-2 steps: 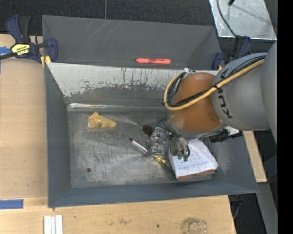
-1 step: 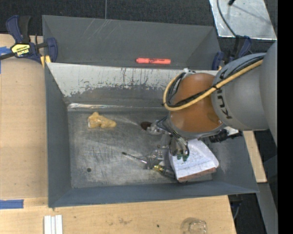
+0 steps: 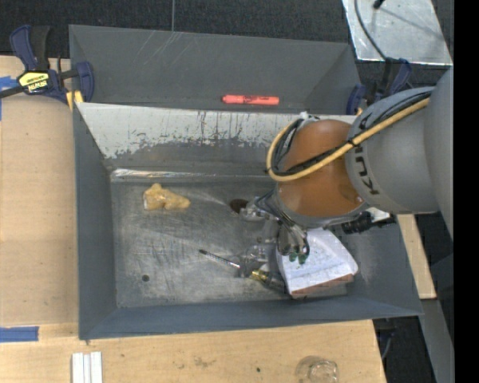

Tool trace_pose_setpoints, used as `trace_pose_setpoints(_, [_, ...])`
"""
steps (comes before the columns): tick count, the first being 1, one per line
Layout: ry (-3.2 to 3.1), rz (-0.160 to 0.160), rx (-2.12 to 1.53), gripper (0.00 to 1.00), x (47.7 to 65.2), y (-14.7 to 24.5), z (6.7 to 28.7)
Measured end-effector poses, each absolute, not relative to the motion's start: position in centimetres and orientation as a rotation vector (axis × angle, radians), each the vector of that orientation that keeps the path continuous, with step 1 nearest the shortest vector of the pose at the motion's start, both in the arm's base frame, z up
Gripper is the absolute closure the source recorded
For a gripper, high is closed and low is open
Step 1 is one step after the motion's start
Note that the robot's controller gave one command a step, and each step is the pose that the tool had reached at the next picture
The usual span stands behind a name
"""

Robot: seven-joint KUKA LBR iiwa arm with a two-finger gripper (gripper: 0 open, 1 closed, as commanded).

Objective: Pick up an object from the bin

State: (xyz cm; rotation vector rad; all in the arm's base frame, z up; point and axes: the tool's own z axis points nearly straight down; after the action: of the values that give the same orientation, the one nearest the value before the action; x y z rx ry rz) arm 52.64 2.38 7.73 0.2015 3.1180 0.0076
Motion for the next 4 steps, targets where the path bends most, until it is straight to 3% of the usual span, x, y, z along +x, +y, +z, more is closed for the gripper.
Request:
trace_pose_setpoints(2, [3.124,0.010,0.171,0.00,50.2,-0.1,7.7])
trace_pose_setpoints(3, [3.124,0.005,-0.225,0.00,49.7,-2.9,7.8])
trace_pose_setpoints(4, [3.139,0.011,0.118,0.00,49.5,-8.4,9.5])
